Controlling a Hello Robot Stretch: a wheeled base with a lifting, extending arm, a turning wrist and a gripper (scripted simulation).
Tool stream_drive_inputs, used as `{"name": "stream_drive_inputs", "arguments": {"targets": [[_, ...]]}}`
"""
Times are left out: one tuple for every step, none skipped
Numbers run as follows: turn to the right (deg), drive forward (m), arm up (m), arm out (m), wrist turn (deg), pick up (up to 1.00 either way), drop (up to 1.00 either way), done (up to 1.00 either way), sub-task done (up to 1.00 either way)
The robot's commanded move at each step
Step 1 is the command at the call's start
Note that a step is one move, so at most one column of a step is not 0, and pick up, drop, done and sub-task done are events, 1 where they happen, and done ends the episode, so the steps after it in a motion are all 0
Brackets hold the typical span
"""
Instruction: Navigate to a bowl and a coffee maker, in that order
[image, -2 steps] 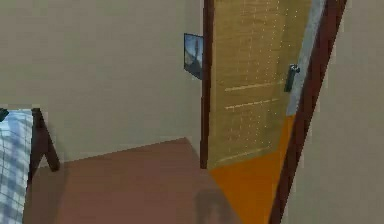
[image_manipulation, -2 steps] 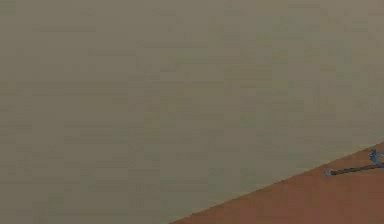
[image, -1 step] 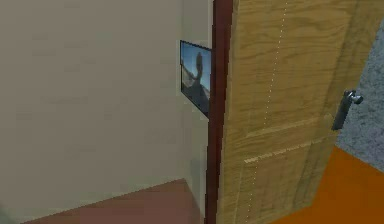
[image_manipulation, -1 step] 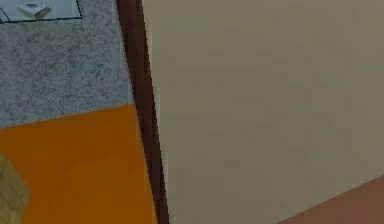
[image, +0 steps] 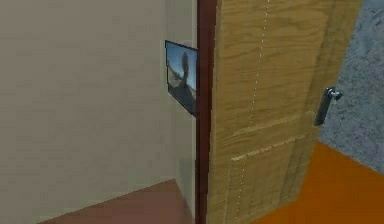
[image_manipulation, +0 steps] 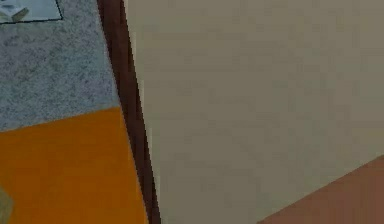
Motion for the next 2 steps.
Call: {"name": "stream_drive_inputs", "arguments": {"targets": [[0.0,0.45,0.0,0.0,0.0,0.0,0.0,0.0,0.0],[45.0,0.0,0.0,0.0,0.0,0.0,0.0,0.0,0.0]]}}
